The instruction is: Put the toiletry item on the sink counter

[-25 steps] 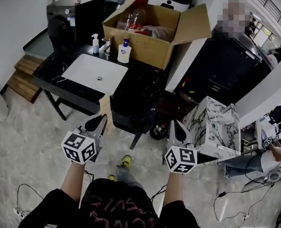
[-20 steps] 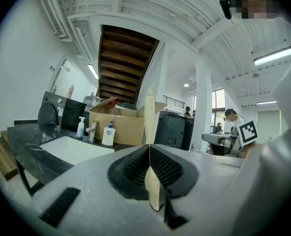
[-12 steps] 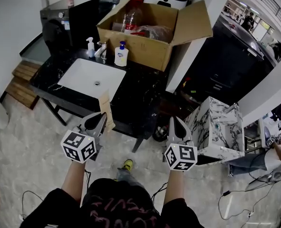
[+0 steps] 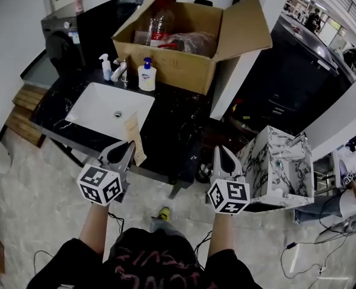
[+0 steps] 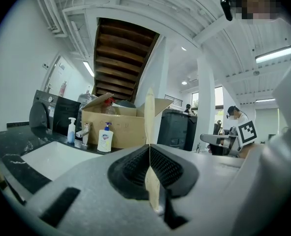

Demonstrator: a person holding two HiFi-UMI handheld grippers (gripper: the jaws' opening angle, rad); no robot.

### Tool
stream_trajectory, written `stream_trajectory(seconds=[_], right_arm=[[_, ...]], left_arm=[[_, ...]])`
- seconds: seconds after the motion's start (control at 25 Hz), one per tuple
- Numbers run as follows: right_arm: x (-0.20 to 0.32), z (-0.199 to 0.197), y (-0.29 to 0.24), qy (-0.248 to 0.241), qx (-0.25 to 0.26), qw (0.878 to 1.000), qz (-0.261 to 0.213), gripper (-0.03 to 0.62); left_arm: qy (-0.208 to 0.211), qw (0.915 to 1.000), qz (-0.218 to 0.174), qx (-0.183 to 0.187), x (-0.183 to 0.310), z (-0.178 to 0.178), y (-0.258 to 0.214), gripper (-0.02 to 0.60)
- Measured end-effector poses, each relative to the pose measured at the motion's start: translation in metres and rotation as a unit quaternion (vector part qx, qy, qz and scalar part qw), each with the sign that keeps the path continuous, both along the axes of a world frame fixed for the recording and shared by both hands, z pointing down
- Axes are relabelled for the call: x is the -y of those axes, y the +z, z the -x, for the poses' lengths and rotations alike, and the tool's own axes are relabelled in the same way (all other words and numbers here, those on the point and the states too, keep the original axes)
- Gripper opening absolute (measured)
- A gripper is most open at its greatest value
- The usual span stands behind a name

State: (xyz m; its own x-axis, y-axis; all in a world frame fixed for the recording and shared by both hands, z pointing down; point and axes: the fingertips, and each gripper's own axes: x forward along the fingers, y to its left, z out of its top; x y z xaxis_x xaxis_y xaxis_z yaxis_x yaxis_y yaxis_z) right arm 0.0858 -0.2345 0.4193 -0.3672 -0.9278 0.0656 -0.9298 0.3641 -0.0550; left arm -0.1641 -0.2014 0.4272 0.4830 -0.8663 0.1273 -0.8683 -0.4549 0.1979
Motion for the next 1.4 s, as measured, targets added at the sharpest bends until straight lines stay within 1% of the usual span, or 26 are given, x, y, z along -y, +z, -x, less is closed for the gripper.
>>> stream_trajectory(seconds=[0.32, 0.68, 0.88, 1.04, 1.4], right_arm=[[0.065, -0.003, 0.015, -0.001, 0.001, 1.0, 0.018, 0.009], [0.124, -0.015, 0.013, -0.002, 0.013, 1.0, 0.017, 0.009], [0.142, -0.014, 0.019, -0.013, 0.019, 0.999, 0.022, 0.009], [0.153, -0.018, 0.016, -0.017, 0.02, 0.999, 0.018, 0.009], [0.16, -0.022, 0.017, -0.019, 0.024, 0.999, 0.022, 0.009]], left_arm=[[-0.001, 0.9998, 0.019, 0.003, 0.066, -0.003, 0.011, 0.003], [-0.007, 0.9995, 0.028, 0.01, 0.119, -0.013, 0.012, 0.003], [-0.007, 0.9994, 0.031, 0.015, 0.136, -0.02, 0.012, 0.003], [-0.006, 0.9994, 0.028, 0.019, 0.147, -0.025, 0.009, 0.003], [0.0, 0.9992, 0.027, 0.028, 0.156, -0.032, 0.004, 0.003]])
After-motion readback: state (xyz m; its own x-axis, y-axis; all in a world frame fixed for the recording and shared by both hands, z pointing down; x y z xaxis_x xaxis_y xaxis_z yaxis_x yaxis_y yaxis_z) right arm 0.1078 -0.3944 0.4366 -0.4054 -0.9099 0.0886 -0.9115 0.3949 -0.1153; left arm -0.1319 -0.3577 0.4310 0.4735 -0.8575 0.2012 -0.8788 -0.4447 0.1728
